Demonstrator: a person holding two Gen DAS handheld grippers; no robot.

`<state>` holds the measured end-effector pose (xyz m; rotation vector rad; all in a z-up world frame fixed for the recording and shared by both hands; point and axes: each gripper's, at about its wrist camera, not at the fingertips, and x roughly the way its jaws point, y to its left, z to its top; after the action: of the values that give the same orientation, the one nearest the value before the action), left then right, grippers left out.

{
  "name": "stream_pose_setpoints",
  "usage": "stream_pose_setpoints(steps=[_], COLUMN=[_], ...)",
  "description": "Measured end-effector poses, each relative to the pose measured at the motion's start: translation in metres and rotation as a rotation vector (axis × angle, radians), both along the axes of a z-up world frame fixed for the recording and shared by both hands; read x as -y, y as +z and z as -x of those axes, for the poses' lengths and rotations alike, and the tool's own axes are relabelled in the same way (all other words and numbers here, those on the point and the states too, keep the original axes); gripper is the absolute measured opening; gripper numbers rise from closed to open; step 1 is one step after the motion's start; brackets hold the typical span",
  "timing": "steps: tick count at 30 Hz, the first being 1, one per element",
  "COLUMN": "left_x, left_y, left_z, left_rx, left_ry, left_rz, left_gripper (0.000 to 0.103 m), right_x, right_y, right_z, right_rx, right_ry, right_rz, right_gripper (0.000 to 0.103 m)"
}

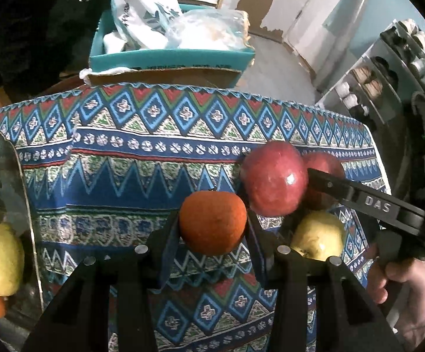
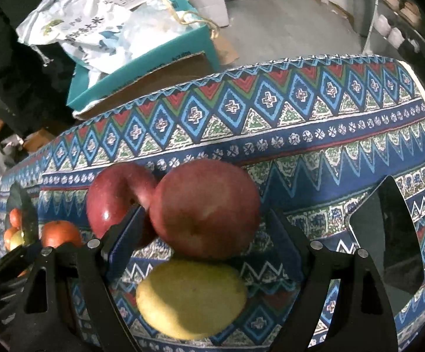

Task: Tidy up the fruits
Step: 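Close the right tool on the red apple while the left tool grasps the small orange, then lift and carry the red apple with the right tool while the left tool carries the orange to the plate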

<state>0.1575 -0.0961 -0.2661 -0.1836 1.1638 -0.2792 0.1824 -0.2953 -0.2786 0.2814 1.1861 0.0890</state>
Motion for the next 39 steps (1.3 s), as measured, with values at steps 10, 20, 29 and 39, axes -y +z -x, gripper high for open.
stream_pose_setpoints(steps=[10, 20, 29, 39], left_x=[-0.017, -0.021, -0.027, -0.038], left_y=[0.006, 0.022, 0.049, 0.079], left_z=[-0.002, 0.005, 0.020, 0.040], left_rx=[0.024, 0.057, 0.113, 0.183], left_ry=[0.013, 0.014, 0.016, 0.022], left_rz=[-0.012, -0.007, -0.017, -0.029], left_gripper=[0.045, 0.045, 0.045, 0.045], right_x=[0.007, -0.002, -0.015, -0.025], right_y=[-0.014, 0.006, 0.046, 0.084], right_z=[-0.008, 0.003, 0.021, 0.043], right_rx=[-0.038, 0.036, 0.171, 0.259], right_ry=[-0.060, -0.038, 0.000, 0.005], right_rz=[-0.084, 0.078, 0.210, 0.235], right_gripper=[0.077, 0.077, 0.077, 0.077])
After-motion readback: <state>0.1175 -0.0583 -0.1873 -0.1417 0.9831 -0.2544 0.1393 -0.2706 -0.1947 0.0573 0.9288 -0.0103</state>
